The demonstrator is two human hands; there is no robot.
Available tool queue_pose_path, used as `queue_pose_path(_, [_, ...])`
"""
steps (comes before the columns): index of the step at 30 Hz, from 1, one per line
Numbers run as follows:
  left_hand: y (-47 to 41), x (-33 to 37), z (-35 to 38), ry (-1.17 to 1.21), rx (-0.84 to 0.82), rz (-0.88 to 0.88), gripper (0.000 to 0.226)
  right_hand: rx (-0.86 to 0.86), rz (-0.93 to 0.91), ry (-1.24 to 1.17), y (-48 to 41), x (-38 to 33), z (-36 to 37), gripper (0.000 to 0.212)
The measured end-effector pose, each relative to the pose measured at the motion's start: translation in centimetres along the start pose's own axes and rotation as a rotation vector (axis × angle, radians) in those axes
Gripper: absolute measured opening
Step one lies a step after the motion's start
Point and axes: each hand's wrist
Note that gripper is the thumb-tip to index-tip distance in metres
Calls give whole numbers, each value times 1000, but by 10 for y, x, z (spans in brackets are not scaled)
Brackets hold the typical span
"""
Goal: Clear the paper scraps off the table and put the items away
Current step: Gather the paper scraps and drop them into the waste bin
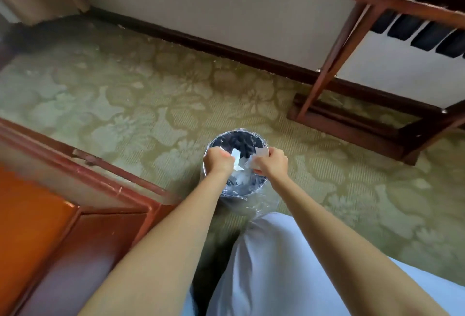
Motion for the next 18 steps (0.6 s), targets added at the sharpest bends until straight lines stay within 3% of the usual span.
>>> queue_pose_path(7, [-53, -22, 49, -37, -37, -136, 15, -74, 122, 82, -65, 35, 39, 25])
queue_pose_path(11, [-66, -33, 58, 186, -115, -221, 26, -201, 141, 91, -81, 46, 56, 16])
queue_pose_path(15, [-60, -35, 59, 375, -152, -301, 41, -256, 119, 155, -81, 49, 56, 40])
queue_pose_path(18, [-48, -29, 50, 382, -121, -301, 46, -217, 103, 192, -70, 40, 45, 27])
Point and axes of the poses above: each hand's wrist, its own y-axis away from the middle knuckle, its own z-axis out of the palm, x = y × z, and after that the axes turned 3 degrees about z, right-handed
